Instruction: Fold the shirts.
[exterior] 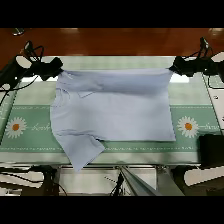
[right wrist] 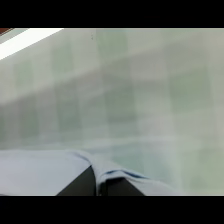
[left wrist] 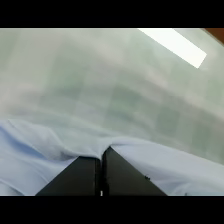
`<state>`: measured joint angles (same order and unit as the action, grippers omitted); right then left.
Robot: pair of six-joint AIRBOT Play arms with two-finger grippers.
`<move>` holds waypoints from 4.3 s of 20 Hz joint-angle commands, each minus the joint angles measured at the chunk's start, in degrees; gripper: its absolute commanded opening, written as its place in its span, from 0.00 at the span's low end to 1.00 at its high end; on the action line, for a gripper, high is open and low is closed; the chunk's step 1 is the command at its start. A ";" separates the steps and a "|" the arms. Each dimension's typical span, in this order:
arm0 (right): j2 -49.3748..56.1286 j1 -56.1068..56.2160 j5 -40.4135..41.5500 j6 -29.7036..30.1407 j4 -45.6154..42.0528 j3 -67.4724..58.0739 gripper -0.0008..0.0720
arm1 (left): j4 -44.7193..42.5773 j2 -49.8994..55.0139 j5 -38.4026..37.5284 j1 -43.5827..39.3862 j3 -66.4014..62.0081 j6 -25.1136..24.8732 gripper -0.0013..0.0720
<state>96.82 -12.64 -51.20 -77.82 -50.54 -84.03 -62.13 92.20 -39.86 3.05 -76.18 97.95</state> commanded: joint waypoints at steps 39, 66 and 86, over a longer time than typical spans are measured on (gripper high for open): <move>-19.04 -9.97 -21.20 -1.51 -15.15 21.46 0.86 | -14.69 -14.73 -46.53 15.28 16.00 -16.26 0.98; -47.78 -23.30 -22.51 -4.35 -18.80 57.00 0.86 | 16.90 -35.78 -24.22 7.96 57.33 -25.38 0.04; -29.11 -15.34 -17.25 13.33 6.73 55.67 0.05 | 19.39 -35.76 -20.26 8.02 56.96 -25.51 0.04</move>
<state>66.00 -28.03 -65.19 -71.92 -50.15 -26.96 -43.27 56.47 -60.20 10.96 -18.96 72.44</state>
